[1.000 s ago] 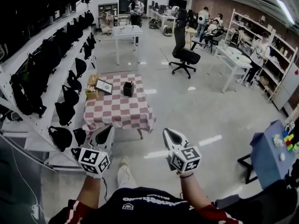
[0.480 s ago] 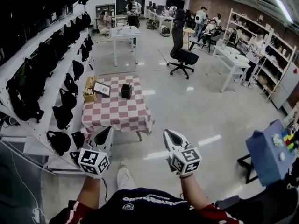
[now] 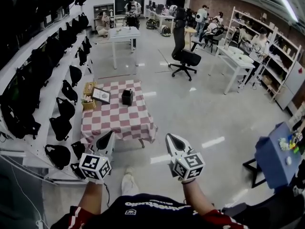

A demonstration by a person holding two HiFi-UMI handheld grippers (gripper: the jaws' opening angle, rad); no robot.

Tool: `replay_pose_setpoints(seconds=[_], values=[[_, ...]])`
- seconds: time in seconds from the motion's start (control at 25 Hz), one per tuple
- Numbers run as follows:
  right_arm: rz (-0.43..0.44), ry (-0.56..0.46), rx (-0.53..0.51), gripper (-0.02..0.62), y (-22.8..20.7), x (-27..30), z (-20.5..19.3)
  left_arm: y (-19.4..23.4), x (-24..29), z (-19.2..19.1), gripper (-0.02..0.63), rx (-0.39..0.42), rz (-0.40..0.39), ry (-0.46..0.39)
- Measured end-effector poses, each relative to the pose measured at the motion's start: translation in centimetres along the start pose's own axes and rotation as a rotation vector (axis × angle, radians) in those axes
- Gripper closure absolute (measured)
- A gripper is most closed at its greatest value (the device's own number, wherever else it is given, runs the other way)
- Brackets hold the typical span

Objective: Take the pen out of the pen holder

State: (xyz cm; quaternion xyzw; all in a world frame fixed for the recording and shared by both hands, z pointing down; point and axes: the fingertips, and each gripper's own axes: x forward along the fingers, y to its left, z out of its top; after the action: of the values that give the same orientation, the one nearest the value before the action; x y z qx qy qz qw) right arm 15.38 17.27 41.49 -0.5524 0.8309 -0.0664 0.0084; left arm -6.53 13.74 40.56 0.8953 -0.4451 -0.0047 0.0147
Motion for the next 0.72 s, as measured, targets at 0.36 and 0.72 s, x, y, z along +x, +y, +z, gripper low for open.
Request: replay_pose_setpoints(seconds=[0.36, 0.72], values=[[-0.071, -0.036, 0.003, 0.592, -4.1, 6.6, 0.9, 4.7, 6.4, 0.2, 0.601, 0.015, -0.006, 0.013], [-0.086, -0.020, 0.037, 0.592, -7.4, 15.5, 2.0, 11.5, 13.9, 0.3, 0.601, -0.032, -0.021, 0.005]])
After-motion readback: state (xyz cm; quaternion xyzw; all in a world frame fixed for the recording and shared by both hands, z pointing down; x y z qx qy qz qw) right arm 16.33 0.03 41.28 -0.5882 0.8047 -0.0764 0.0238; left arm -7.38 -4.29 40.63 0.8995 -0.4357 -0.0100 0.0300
